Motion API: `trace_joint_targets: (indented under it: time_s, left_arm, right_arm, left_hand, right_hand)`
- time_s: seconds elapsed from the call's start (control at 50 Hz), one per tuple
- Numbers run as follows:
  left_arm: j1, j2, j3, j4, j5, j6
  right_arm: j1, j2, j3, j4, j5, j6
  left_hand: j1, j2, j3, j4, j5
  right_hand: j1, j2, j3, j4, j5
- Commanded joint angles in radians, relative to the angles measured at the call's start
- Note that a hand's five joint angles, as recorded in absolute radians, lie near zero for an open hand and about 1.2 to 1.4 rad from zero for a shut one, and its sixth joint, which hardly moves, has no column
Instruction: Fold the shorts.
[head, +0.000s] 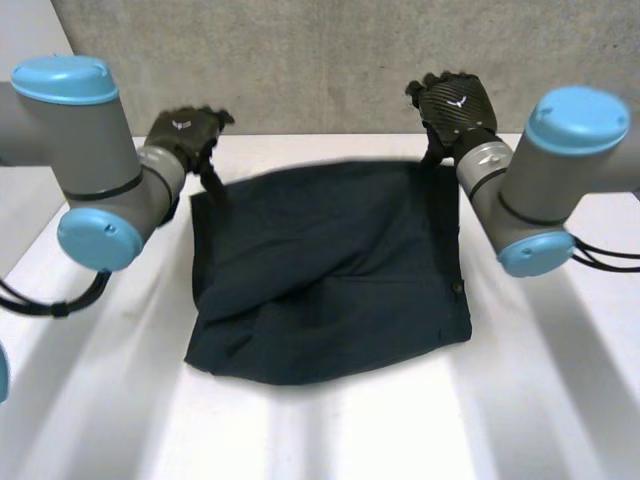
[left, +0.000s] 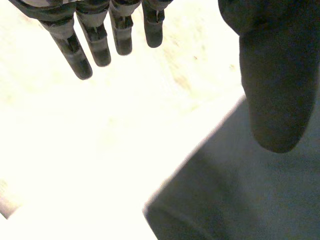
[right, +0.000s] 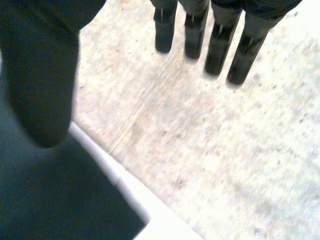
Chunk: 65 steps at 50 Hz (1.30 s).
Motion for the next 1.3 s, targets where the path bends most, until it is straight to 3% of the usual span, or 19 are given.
trace_joint_targets:
  time_s: [0.02,0.1,0.24,0.36,0.5,0.62,0.72,0.9,1.0,1.3]
  left_arm:
    - [-0.010,-0.017,0.047,0.032,-0.087,-0.002]
    - [-0.012,0.069,-0.056,0.027,-0.089,0.001]
    - [-0.012,0.268,-0.373,0.039,-0.080,0.010]
    - [-0.006,0.466,-0.708,0.039,0.020,0.012]
    - [-0.009,0.647,-0.987,0.042,0.166,0.015]
    - [-0.010,0.695,-1.093,0.044,0.178,0.015]
    - [-0.012,0.686,-1.142,0.049,0.180,0.015]
    - [-0.012,0.606,-1.139,0.130,0.177,0.015]
    - [-0.010,0.534,-1.093,0.196,0.169,0.017]
    - [0.001,0.339,-0.882,0.233,0.164,0.018]
  right_arm:
    - [0.013,0.012,0.025,-0.071,0.047,-0.011]
    - [0.021,-0.093,0.095,0.014,0.069,-0.011]
    - [0.015,-0.297,0.297,0.246,0.032,-0.011]
    - [-0.006,-0.418,0.492,0.384,-0.054,-0.014]
    - [-0.095,-0.585,0.739,0.417,-0.192,-0.035]
    - [-0.129,-0.636,0.886,0.420,-0.255,-0.095]
    - [-0.129,-0.634,0.963,0.420,-0.264,-0.103]
    - [-0.120,-0.533,0.974,0.406,-0.300,-0.092]
    - [-0.117,-0.444,0.899,0.329,-0.300,-0.084]
    - [-0.063,-0.225,0.602,0.268,-0.258,0.006]
  left_hand:
    - [-0.013,-0.051,-0.056,-0.050,-0.063]
    - [-0.013,-0.051,-0.056,-0.050,-0.063]
    - [0.014,-0.023,-0.029,-0.023,-0.036]
    - [0.096,0.059,0.053,0.059,0.046]
    - [0.418,0.381,0.376,0.382,0.368]
    - [0.574,0.537,0.532,0.538,0.525]
    - [0.589,0.552,0.547,0.553,0.539]
    - [0.545,0.508,0.503,0.509,0.495]
    - [0.434,0.397,0.391,0.397,0.384]
    - [0.369,0.332,0.327,0.333,0.319]
  right_hand:
    - [-0.085,-0.166,-0.181,-0.201,-0.193]
    - [-0.085,-0.166,-0.181,-0.201,-0.193]
    - [-0.085,-0.166,-0.181,-0.201,-0.193]
    - [-0.081,-0.162,-0.177,-0.197,-0.189]
    - [0.412,0.332,0.316,0.296,0.304]
    - [0.843,0.763,0.747,0.727,0.735]
    - [0.912,0.831,0.816,0.796,0.804]
    - [0.806,0.726,0.711,0.691,0.699]
    - [0.112,0.031,0.016,-0.004,0.004]
    - [0.060,-0.020,-0.036,-0.056,-0.048]
